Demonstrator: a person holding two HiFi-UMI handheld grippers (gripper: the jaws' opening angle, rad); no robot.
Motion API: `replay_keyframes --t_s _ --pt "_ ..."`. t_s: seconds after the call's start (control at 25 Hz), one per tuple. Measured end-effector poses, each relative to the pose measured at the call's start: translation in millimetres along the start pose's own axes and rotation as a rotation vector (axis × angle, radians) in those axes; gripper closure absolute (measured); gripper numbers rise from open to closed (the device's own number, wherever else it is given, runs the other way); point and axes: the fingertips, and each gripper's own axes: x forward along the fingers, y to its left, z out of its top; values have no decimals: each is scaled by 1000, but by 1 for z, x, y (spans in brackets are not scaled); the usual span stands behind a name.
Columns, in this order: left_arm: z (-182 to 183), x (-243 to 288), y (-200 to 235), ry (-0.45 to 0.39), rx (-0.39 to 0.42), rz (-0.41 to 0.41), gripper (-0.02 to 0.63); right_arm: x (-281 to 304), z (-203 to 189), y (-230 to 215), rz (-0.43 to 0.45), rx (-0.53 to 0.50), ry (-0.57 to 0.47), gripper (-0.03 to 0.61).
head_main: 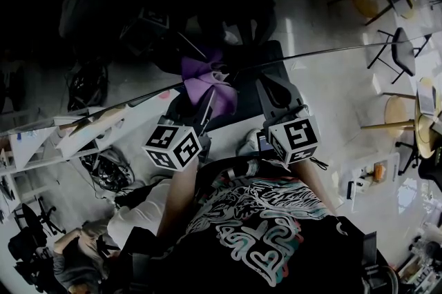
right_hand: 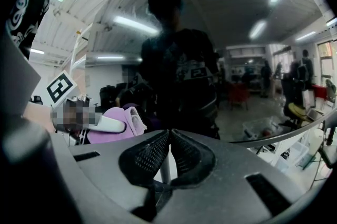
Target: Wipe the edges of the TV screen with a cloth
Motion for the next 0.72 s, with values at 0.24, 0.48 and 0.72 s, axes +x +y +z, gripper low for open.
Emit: replay_keyframes --t_s 0.24,0.48,0.72 --pt "-1 2 -12 -8 -5 9 480 -9 1 -8 19 -1 -7 545" --pt "-2 19 -20 -2 -14 6 480 -11 -1 -32 29 2 -9 545" --pt "-4 28 -28 -2 -20 -3 480 -15 -5 -46 33 11 -14 545"
